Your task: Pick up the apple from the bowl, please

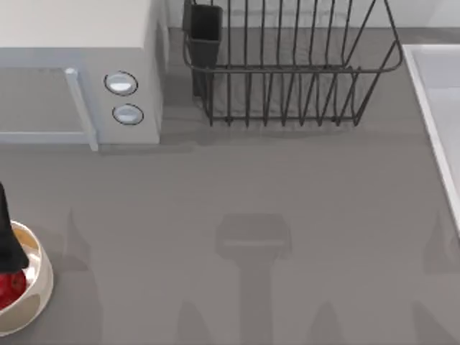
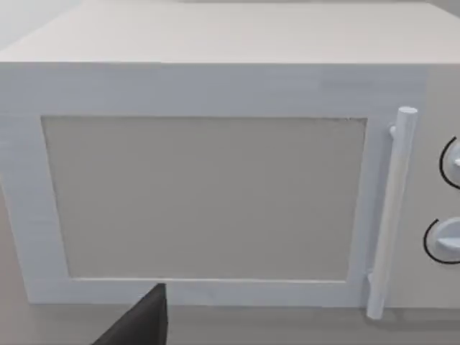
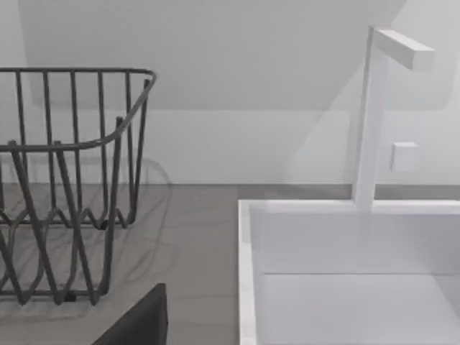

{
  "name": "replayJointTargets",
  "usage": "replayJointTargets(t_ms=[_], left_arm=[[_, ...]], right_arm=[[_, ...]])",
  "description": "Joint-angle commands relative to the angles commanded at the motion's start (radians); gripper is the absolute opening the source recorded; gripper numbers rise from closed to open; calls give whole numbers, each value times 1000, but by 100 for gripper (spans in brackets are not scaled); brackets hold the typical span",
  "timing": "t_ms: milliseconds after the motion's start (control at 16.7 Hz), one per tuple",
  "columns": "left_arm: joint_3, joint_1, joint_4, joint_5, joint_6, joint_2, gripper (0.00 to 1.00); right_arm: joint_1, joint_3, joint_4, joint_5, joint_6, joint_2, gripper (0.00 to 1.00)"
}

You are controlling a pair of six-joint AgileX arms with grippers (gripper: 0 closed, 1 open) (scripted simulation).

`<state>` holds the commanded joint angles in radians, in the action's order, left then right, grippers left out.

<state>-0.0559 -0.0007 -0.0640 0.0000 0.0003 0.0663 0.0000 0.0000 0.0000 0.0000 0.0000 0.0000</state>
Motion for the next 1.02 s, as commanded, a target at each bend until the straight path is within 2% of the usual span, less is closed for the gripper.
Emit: replayJointTargets(t_ms=[240,780,1020], left_arm=[[-165,-2,-196,0,1,234,100],[-649,-9,-774,0,4,1012,100],[-799,-11,-957,0,5,1252,100]], right_arm=[[0,0,0,0,0,0,100],[0,0,0,0,0,0,100],[0,0,0,0,0,0,100]])
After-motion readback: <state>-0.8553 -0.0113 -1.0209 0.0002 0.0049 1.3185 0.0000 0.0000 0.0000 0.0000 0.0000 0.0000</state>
